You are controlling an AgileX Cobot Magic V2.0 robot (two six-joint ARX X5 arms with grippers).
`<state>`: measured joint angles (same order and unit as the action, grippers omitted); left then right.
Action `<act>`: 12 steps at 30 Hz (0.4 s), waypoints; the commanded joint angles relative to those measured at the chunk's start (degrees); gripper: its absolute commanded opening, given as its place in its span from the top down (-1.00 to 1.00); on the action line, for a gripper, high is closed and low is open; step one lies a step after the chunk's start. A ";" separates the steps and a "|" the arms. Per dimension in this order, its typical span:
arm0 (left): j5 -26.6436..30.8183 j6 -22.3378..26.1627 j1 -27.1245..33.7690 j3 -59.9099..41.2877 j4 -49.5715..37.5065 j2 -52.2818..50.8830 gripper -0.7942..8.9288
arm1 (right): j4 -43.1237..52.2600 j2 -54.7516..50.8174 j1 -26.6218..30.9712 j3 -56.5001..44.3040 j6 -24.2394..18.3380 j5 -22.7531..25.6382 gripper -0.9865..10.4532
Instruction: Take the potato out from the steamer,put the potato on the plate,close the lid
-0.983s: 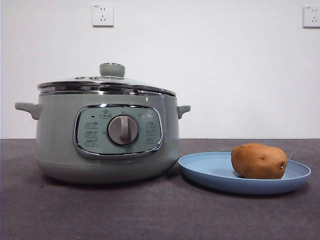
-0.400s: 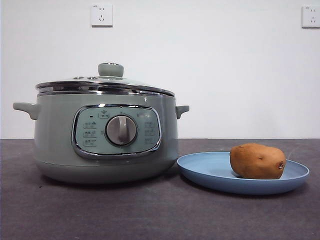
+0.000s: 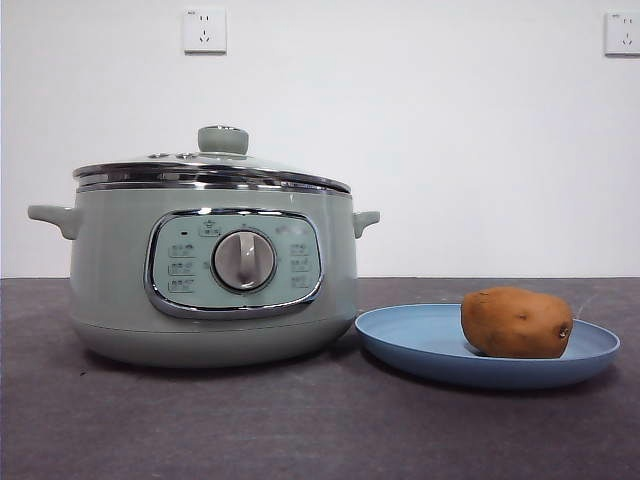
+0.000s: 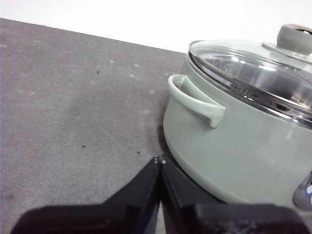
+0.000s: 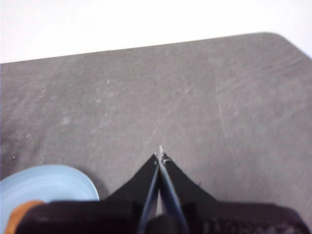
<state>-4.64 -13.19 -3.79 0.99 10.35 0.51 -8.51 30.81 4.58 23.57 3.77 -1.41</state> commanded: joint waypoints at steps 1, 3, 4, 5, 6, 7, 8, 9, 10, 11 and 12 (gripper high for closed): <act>0.09 -0.35 0.15 -0.81 -0.22 -0.17 0.84 | 6.62 -4.42 0.15 -8.39 5.35 0.07 0.83; 0.09 -0.35 0.15 -0.81 -0.22 -0.17 0.84 | 9.44 -7.34 0.13 -12.26 6.95 0.07 0.83; 0.09 -0.33 0.15 -0.81 -0.22 -0.17 0.84 | 10.49 -8.83 0.13 -13.97 7.41 0.07 0.83; 0.09 -0.35 0.15 -0.81 -0.22 -0.17 0.84 | 10.97 -10.12 0.13 -15.19 7.41 0.02 0.83; 0.07 -0.35 0.15 -0.81 -0.22 -0.17 0.84 | 11.02 -11.47 0.13 -16.28 7.41 0.04 0.83; 0.09 -0.35 0.15 -0.81 -0.22 -0.17 0.84 | 10.99 -12.46 0.13 -16.98 7.41 0.04 0.83; 0.09 -0.33 0.15 -0.81 -0.22 -0.17 0.84 | 10.99 -13.49 0.13 -17.62 7.39 0.04 0.83; 0.09 -0.35 0.15 -0.81 -0.22 -0.17 0.84 | 10.99 -14.38 0.13 -18.10 7.39 0.04 0.83; 0.09 -0.33 0.15 -0.81 -0.22 -0.17 0.84 | 10.99 -15.19 0.13 -18.47 7.39 0.04 0.83; 0.09 -0.35 0.15 -0.81 -0.22 -0.17 0.84 | 10.97 -15.80 0.11 -18.78 7.39 0.04 0.83; 0.09 -0.35 0.15 -0.81 -0.22 -0.17 0.84 | 10.97 -16.50 0.04 -19.15 7.39 0.04 0.83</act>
<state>-4.64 -13.17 -3.79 0.99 10.35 0.51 1.83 14.70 4.58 5.28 10.52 -1.43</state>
